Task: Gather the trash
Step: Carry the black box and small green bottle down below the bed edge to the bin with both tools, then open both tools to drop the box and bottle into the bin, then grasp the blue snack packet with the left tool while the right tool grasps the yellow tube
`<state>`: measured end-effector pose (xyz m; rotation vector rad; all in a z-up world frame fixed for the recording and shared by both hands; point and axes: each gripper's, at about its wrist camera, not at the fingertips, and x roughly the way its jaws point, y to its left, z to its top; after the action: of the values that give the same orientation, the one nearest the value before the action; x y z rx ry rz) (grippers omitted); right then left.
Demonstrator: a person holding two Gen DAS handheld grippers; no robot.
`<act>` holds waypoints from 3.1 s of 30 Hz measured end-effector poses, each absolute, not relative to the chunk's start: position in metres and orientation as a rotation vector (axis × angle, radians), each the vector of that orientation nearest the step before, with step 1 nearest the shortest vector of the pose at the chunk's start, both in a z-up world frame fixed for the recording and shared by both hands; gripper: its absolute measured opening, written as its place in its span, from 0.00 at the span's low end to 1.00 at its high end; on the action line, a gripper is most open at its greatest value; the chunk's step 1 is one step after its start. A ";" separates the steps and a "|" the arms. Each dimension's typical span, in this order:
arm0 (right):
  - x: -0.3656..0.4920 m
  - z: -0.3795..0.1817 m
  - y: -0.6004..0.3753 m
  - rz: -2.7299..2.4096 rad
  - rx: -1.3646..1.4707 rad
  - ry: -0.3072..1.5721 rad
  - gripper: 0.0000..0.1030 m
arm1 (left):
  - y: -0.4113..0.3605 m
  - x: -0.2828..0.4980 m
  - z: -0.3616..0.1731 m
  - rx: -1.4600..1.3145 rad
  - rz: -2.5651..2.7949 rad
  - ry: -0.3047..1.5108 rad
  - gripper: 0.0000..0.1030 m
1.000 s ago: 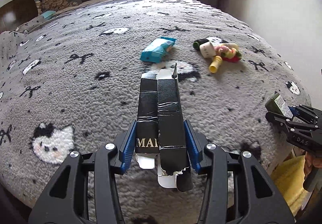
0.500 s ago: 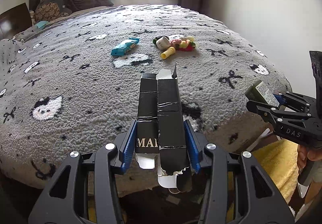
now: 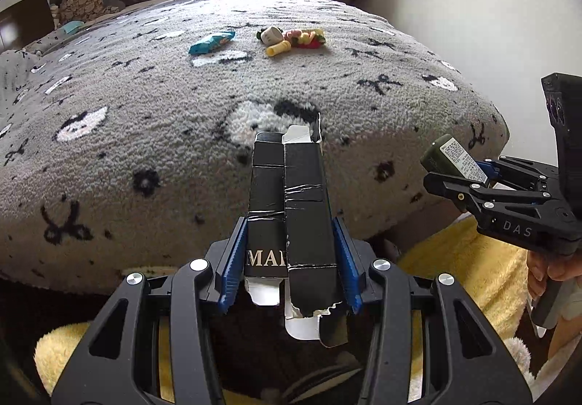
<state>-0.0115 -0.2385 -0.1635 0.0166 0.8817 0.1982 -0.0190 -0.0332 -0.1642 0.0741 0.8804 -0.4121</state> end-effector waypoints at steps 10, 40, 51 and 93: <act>-0.020 -0.211 -0.236 0.217 0.053 1.015 0.42 | -0.036 -0.037 -0.228 0.063 -0.431 1.056 0.42; 0.007 -0.314 -0.227 0.260 0.147 1.305 0.42 | -0.053 -0.015 -0.344 0.083 -0.423 1.378 0.42; 0.019 -0.323 -0.226 0.273 0.170 1.340 0.42 | -0.052 -0.009 -0.347 0.070 -0.445 1.401 0.42; 0.011 -0.163 -0.265 0.104 0.093 0.907 0.92 | -0.012 0.003 -0.168 0.122 -0.349 0.944 0.92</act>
<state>0.0110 -0.2651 -0.1626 0.0929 0.9068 0.1038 0.0026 -0.0116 -0.1682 0.1219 0.9443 -0.3493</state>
